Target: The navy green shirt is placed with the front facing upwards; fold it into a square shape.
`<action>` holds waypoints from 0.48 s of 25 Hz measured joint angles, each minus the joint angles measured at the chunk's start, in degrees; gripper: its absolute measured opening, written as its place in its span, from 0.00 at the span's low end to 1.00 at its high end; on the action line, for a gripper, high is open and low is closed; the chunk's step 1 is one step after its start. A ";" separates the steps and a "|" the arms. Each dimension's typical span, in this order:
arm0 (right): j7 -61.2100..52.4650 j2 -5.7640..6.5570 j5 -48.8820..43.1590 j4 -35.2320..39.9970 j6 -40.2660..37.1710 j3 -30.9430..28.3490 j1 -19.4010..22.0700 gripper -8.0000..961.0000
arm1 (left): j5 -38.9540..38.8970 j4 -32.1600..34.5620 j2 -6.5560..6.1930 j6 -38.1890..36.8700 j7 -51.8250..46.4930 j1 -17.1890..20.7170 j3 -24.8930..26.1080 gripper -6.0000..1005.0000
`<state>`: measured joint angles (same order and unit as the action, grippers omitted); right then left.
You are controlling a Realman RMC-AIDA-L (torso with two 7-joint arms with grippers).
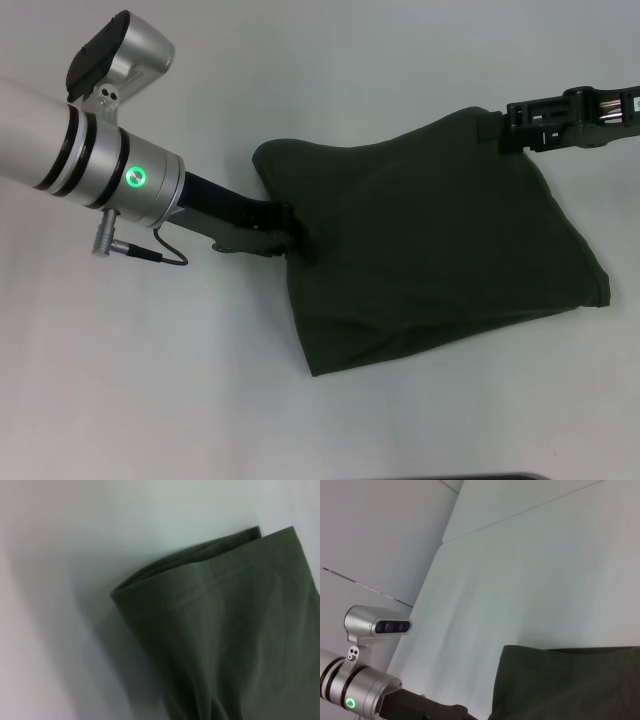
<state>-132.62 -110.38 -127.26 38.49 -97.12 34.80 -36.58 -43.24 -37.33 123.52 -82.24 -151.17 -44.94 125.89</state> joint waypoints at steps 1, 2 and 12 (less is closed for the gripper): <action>-0.05 0.00 0.00 -0.02 0.00 0.00 -0.05 0.87 | -0.06 0.00 -0.09 -0.53 0.00 0.07 0.22 0.27; -0.09 0.00 0.00 -0.04 0.01 0.00 -0.08 0.87 | -0.12 -0.01 -0.27 -1.07 0.00 0.14 0.33 0.23; -0.25 0.21 0.00 -0.67 0.19 0.00 0.19 0.87 | -0.04 -4.38 -6.73 -7.45 -0.23 4.80 3.37 0.10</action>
<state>-132.87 -110.18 -127.26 37.82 -96.94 34.80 -36.40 -43.28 -41.71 116.79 -89.69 -151.40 -40.13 129.26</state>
